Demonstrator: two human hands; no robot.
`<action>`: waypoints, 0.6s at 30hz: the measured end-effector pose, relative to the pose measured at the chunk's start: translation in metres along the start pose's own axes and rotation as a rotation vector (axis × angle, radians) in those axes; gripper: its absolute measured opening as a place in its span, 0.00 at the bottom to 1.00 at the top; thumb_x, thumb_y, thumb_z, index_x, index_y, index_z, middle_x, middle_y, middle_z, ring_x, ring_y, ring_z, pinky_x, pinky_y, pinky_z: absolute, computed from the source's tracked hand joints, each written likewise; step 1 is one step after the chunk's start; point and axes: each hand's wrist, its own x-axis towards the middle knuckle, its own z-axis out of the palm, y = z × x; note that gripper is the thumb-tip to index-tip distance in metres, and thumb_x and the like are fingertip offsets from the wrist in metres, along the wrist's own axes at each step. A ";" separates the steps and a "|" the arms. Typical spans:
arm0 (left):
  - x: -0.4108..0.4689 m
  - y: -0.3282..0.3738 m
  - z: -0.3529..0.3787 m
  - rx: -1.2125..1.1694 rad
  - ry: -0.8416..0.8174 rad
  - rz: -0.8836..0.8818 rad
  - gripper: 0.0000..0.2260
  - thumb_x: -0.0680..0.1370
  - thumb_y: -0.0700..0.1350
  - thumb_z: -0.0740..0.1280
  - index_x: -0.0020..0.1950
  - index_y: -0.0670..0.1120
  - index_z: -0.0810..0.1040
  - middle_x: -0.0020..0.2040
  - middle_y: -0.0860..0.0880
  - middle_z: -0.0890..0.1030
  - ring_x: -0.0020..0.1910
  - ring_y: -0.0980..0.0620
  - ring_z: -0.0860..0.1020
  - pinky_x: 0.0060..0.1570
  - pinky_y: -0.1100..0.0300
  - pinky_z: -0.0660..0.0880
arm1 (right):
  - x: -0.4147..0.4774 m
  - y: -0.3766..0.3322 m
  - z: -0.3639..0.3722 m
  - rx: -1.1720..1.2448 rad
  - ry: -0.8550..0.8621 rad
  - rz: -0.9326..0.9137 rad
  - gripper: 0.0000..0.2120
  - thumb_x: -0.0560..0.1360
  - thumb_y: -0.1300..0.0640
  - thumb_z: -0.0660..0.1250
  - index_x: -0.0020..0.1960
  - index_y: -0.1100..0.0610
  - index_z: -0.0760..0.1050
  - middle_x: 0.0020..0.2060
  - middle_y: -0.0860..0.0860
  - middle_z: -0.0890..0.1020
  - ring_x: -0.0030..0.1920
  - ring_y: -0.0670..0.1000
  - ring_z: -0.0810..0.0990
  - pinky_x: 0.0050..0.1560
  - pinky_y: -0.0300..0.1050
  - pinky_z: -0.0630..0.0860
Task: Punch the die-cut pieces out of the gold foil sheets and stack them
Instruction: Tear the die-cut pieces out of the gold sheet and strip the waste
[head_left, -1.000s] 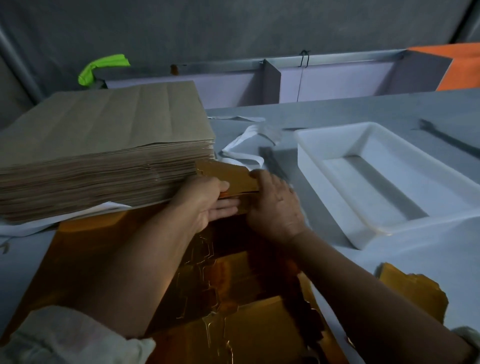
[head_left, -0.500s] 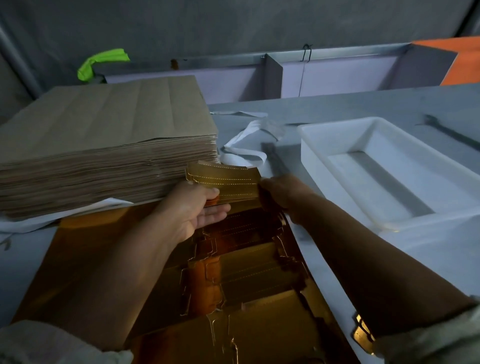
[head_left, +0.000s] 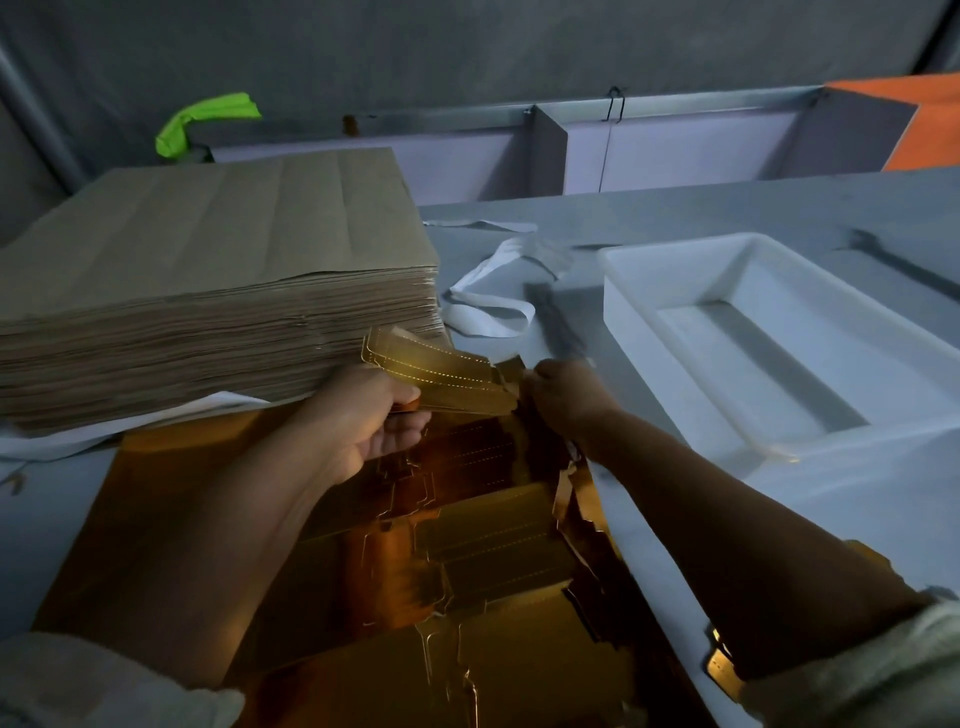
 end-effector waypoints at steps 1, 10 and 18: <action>-0.002 0.000 0.001 -0.020 -0.021 -0.002 0.02 0.81 0.38 0.63 0.53 0.41 0.74 0.41 0.42 0.80 0.29 0.55 0.78 0.24 0.66 0.75 | 0.000 -0.001 0.002 -0.020 -0.007 -0.011 0.14 0.84 0.51 0.56 0.47 0.57 0.75 0.39 0.52 0.77 0.41 0.50 0.77 0.43 0.44 0.76; -0.024 -0.002 0.005 -0.376 -0.125 -0.063 0.06 0.77 0.40 0.66 0.53 0.40 0.77 0.30 0.48 0.82 0.25 0.57 0.77 0.22 0.65 0.73 | -0.006 0.008 -0.004 -0.012 0.049 0.039 0.17 0.84 0.51 0.57 0.47 0.61 0.77 0.41 0.57 0.79 0.43 0.54 0.78 0.43 0.46 0.74; -0.040 -0.011 0.023 -0.492 -0.169 -0.110 0.11 0.77 0.41 0.67 0.58 0.39 0.76 0.35 0.44 0.84 0.29 0.54 0.81 0.27 0.62 0.77 | -0.043 -0.002 -0.017 0.186 0.270 -0.080 0.21 0.84 0.44 0.52 0.52 0.58 0.76 0.44 0.55 0.80 0.47 0.54 0.79 0.43 0.46 0.75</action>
